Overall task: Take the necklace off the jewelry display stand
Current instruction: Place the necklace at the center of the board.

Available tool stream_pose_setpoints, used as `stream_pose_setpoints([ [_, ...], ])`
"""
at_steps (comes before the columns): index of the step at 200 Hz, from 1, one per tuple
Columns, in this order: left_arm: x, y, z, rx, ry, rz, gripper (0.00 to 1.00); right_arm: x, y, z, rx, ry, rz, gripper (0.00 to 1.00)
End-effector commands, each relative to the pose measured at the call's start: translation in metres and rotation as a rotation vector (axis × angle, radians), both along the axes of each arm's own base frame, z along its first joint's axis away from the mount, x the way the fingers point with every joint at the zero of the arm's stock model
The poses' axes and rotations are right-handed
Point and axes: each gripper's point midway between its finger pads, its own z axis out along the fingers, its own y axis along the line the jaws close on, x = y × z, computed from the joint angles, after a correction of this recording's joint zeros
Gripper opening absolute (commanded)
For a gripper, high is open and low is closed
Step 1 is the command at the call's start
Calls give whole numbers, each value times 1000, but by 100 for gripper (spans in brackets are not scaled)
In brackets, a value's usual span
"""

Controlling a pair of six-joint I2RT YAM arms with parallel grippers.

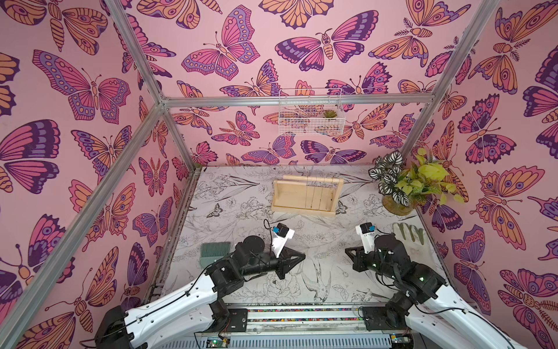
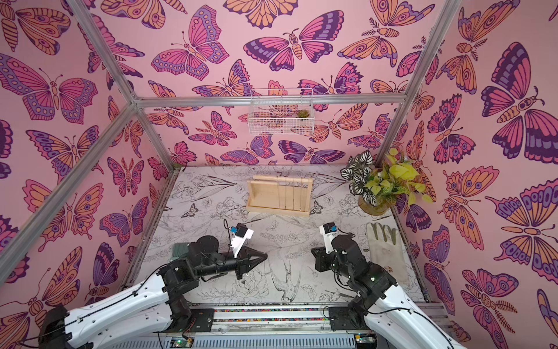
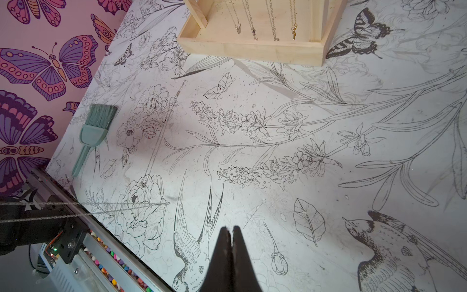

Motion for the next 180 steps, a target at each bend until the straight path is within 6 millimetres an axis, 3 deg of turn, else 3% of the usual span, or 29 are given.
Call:
stream_pose_setpoints([
  [1,-1,3,-15,49,2,2,0,-2,-5,-7,-18,14,-14,0],
  [70,-4,7,-21,71,1,-6,0,-2,-9,-9,-39,14,-20,0],
  [138,-10,38,-32,174,-25,47,0,-5,-10,-14,-34,23,-28,0],
  [180,-16,38,-33,172,-13,17,0,-3,-9,-17,-35,29,-30,0],
])
